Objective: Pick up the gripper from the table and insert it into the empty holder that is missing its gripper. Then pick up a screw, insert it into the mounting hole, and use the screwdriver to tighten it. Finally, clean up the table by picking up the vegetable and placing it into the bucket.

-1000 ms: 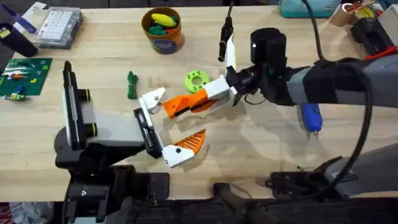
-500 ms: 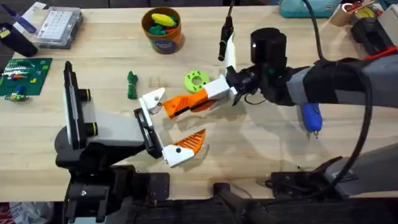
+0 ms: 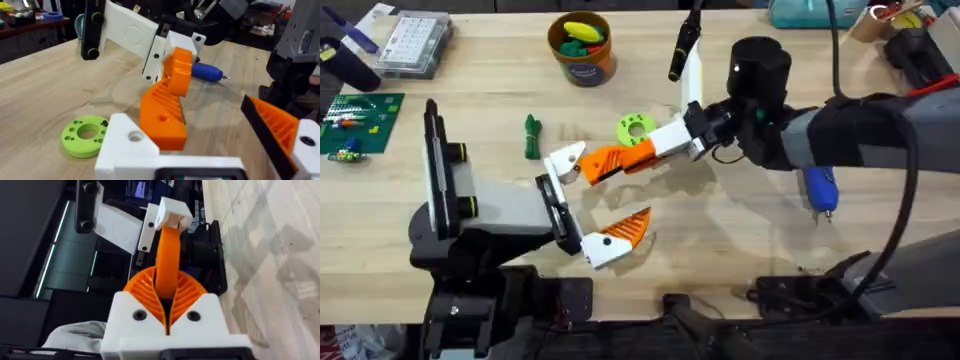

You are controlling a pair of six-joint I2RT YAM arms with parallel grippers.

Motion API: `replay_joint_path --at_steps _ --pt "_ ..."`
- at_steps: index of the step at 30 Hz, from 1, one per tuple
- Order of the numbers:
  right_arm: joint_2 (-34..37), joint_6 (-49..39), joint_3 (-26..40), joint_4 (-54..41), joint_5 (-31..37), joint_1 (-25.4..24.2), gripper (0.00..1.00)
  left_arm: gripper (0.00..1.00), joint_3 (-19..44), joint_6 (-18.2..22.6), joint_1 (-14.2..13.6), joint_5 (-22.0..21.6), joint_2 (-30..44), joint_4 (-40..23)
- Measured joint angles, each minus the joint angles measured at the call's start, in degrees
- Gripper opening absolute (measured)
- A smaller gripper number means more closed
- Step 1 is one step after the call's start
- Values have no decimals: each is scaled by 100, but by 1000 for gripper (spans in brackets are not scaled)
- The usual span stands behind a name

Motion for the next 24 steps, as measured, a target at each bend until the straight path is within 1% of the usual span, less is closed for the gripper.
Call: replay_joint_path --at_steps 8,18,24 --pt "-2 4 0 -5 12 0 12 986 0 0 0 0 0 0" --pt "-2 21 0 -145 371 191 12 986 0 -5 22 -103 0 -45" --pt "-2 19 0 -300 474 209 13 986 0 -29 22 -135 0 -103"
